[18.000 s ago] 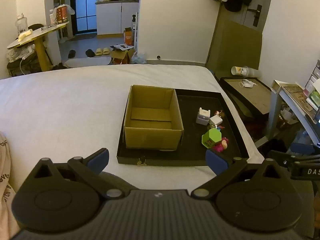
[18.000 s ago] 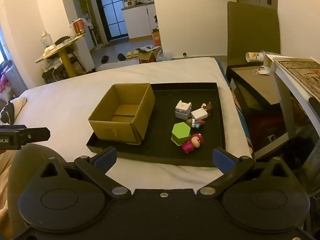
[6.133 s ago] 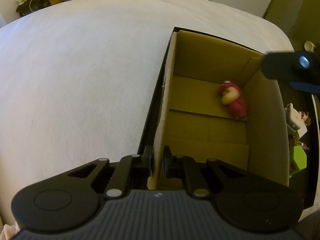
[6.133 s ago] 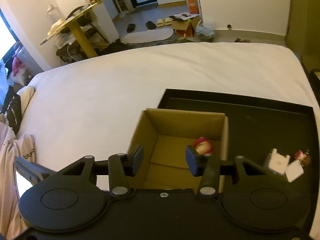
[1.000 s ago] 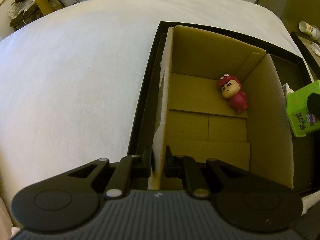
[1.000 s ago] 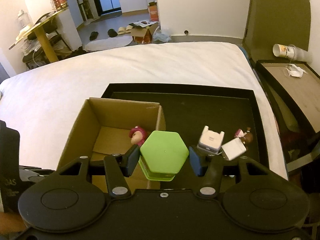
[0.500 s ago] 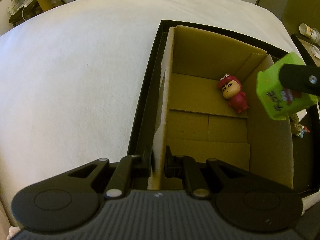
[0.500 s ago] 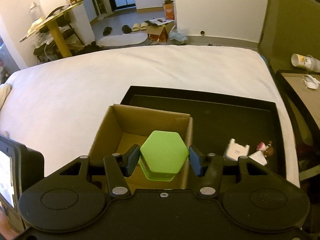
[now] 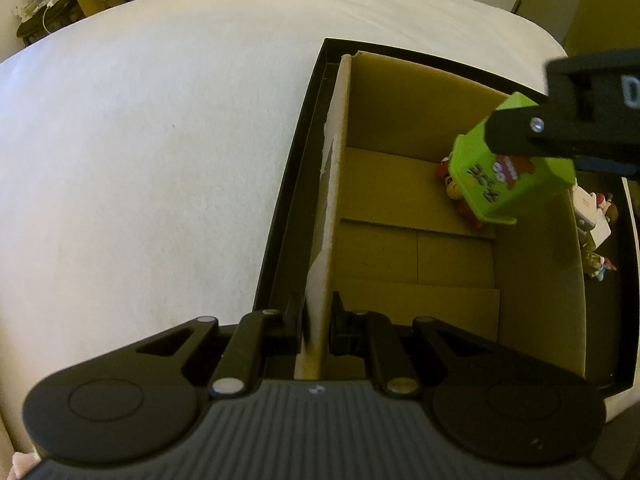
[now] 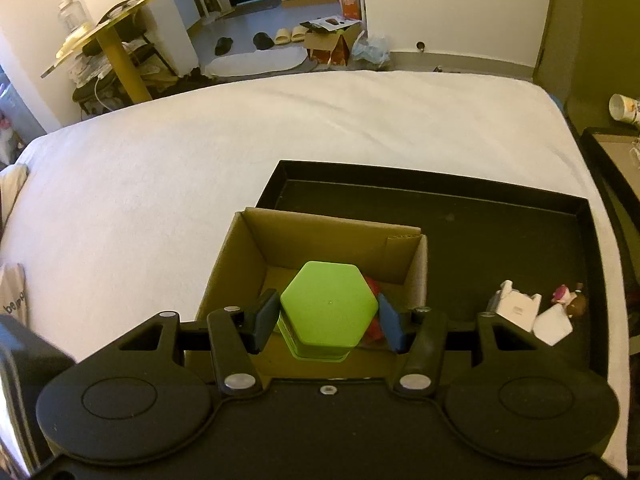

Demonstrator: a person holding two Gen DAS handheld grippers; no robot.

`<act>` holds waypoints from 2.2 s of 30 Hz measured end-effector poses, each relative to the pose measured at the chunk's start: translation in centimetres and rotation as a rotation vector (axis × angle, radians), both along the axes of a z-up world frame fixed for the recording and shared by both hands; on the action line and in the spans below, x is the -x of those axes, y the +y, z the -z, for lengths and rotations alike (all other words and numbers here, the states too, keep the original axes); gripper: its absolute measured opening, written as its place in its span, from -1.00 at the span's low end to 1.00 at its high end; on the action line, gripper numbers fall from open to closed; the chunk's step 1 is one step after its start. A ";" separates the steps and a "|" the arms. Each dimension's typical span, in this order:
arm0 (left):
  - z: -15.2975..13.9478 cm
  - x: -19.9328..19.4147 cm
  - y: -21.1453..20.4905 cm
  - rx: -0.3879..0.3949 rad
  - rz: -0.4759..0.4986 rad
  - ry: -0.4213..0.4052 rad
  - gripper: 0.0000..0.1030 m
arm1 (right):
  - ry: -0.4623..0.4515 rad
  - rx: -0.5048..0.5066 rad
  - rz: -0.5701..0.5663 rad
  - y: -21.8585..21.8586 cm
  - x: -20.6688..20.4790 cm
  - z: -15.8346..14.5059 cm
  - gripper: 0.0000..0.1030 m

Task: Organize rigid objects
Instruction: 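Lift the green block and carry it over the box, then lower the green block into the box and open the right gripper, then move the right gripper over the tray to the perfume-bottle figurine and grasp it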

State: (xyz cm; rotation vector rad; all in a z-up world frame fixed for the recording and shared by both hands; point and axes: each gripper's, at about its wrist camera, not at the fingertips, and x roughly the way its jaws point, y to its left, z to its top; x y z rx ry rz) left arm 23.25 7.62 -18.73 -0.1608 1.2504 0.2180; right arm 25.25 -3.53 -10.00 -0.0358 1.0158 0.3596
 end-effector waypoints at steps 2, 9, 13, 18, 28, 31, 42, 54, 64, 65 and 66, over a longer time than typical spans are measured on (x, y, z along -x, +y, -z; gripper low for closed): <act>0.1 0.0 0.1 0.003 -0.001 0.000 -0.79 | 0.009 -0.008 -0.001 0.4 -0.3 0.2 0.03; 0.2 0.0 0.3 0.014 -0.006 -0.001 -0.79 | -0.016 -0.063 -0.037 1.2 -0.2 -0.3 0.06; 0.1 0.1 0.4 0.014 -0.001 -0.003 -0.80 | -0.014 -0.070 -0.041 1.0 -0.1 -0.4 0.06; 0.0 0.2 0.4 0.015 0.001 -0.003 -0.80 | -0.014 -0.076 -0.035 0.6 0.2 -0.4 0.06; -0.4 0.2 0.3 0.007 0.005 -0.002 -0.80 | -0.019 -0.078 -0.009 -1.3 0.9 -0.7 0.06; -0.4 0.2 0.4 0.008 0.004 -0.003 -0.80 | -0.016 -0.079 0.006 -2.3 1.2 -0.7 0.06; -0.4 0.2 0.1 -0.004 0.012 -0.002 -0.80 | -0.026 -0.076 0.056 -6.1 2.3 -0.6 0.37; -0.4 0.1 0.2 -0.004 0.015 0.003 -0.80 | -0.069 -0.090 0.055 -9.8 4.4 -0.4 0.66; -0.6 0.3 0.2 -0.009 0.019 -0.003 -0.81 | -0.076 -0.096 0.073 -12.9 5.3 0.1 0.72; -0.6 0.3 0.2 -0.008 0.018 -0.004 -0.81 | -0.077 -0.098 0.077 -13.2 5.4 0.2 0.72; -0.7 0.3 0.3 -0.001 0.018 -0.008 -0.81 | -0.076 -0.101 0.079 -13.5 5.6 0.3 0.72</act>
